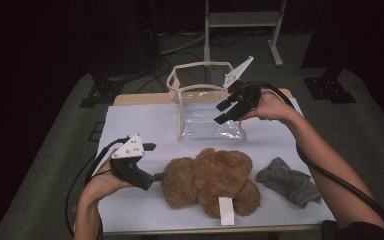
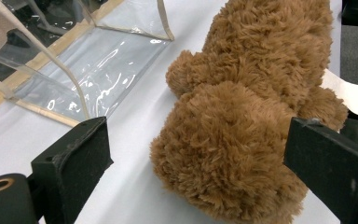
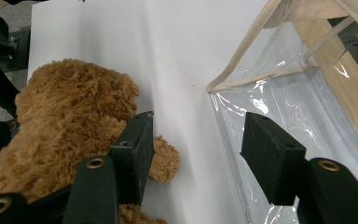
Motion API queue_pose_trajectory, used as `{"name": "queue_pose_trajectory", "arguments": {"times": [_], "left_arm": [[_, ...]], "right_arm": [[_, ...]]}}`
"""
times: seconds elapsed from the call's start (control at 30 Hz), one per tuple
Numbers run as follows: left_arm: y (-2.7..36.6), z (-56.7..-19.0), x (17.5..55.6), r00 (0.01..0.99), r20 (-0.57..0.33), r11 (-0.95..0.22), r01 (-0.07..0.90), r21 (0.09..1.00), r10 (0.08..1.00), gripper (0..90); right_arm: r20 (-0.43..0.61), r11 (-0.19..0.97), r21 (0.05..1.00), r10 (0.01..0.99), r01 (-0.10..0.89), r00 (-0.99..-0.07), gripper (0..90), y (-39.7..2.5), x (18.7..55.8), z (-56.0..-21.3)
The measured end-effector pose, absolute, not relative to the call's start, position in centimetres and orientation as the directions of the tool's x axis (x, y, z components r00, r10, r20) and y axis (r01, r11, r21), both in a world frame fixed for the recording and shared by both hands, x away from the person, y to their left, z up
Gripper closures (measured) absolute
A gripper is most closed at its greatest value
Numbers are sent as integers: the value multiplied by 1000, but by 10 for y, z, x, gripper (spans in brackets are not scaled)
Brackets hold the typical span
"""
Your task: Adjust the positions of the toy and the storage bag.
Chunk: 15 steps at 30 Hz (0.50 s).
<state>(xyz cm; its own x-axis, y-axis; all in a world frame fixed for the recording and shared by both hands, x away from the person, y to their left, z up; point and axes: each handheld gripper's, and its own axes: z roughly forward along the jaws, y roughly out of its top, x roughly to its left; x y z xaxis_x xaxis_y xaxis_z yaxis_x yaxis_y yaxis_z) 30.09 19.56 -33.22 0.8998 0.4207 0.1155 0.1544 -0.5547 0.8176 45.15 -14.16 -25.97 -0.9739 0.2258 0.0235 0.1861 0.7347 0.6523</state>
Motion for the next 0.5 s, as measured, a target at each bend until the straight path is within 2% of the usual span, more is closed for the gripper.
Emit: {"name": "queue_pose_trajectory", "arguments": {"times": [0.5], "left_arm": [[201,-335,303,890,116,-561,172,810,440,63]], "right_arm": [[17,756,625,236,195,-972,421,-133,466,-255]]}}
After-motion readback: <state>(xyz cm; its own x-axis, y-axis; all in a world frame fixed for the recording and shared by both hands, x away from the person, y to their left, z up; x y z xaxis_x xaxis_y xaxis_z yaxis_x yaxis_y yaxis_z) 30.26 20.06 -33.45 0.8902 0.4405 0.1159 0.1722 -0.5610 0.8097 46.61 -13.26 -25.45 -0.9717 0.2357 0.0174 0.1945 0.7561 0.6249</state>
